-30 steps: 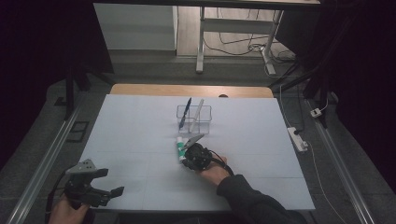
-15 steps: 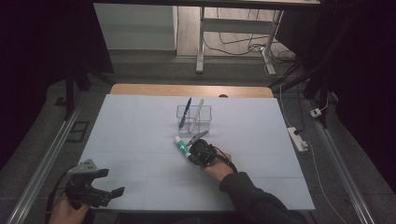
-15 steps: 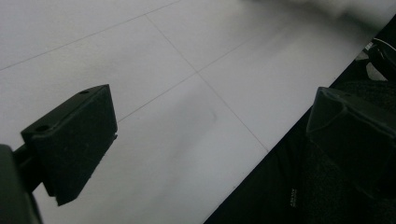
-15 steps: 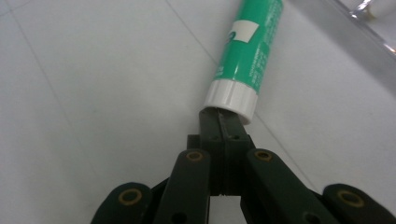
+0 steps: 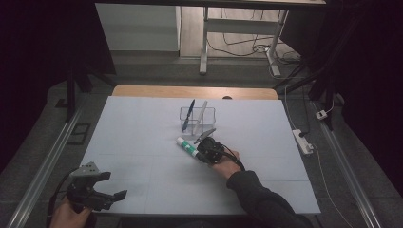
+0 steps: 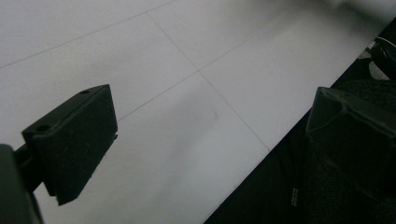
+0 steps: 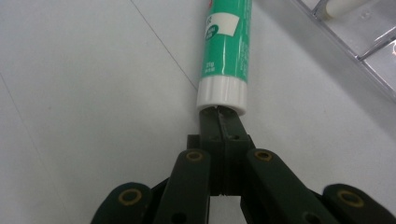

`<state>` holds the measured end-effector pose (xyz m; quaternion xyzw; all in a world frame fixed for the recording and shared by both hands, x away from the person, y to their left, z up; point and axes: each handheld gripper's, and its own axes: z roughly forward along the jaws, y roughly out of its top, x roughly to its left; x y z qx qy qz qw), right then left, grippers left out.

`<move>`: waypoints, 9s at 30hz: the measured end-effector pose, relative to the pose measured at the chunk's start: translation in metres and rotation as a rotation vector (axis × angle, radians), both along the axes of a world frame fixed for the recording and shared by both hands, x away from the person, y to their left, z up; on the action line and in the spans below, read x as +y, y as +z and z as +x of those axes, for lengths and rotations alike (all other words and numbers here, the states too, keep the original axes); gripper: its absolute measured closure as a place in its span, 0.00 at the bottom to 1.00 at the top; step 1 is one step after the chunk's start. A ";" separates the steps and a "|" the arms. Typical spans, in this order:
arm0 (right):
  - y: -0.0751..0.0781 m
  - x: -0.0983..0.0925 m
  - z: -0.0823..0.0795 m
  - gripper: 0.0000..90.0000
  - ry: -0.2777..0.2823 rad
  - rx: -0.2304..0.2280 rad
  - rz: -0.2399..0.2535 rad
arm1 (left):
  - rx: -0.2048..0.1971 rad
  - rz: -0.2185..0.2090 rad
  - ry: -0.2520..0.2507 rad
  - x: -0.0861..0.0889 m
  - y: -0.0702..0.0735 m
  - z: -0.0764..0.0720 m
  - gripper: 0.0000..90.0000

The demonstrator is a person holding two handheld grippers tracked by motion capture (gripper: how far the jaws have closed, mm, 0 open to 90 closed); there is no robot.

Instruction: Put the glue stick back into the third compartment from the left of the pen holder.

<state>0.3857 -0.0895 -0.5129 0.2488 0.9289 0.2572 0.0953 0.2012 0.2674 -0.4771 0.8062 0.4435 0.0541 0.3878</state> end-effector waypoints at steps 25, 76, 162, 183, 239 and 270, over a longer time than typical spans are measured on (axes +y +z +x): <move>0.022 0.030 0.024 0.02 -0.044 0.036 0.075 | 0.002 -0.005 0.005 0.001 0.000 0.000 0.02; 0.032 0.065 0.037 0.73 0.036 -0.015 0.057 | 0.011 0.005 0.009 0.000 -0.001 0.001 0.03; 0.065 -0.002 0.106 0.71 -0.081 -0.372 0.380 | 0.014 0.008 0.004 0.000 -0.001 0.001 0.03; 0.067 -0.003 0.100 0.71 -0.053 -0.383 0.375 | 0.013 0.011 0.000 0.000 -0.001 0.001 0.03; 0.092 -0.034 0.041 0.02 -0.063 -0.088 0.368 | -0.028 -0.030 0.035 0.008 0.002 -0.005 0.00; 0.082 -0.088 -0.030 0.00 -0.088 -0.103 0.316 | -0.025 -0.046 0.017 0.010 0.001 -0.005 0.00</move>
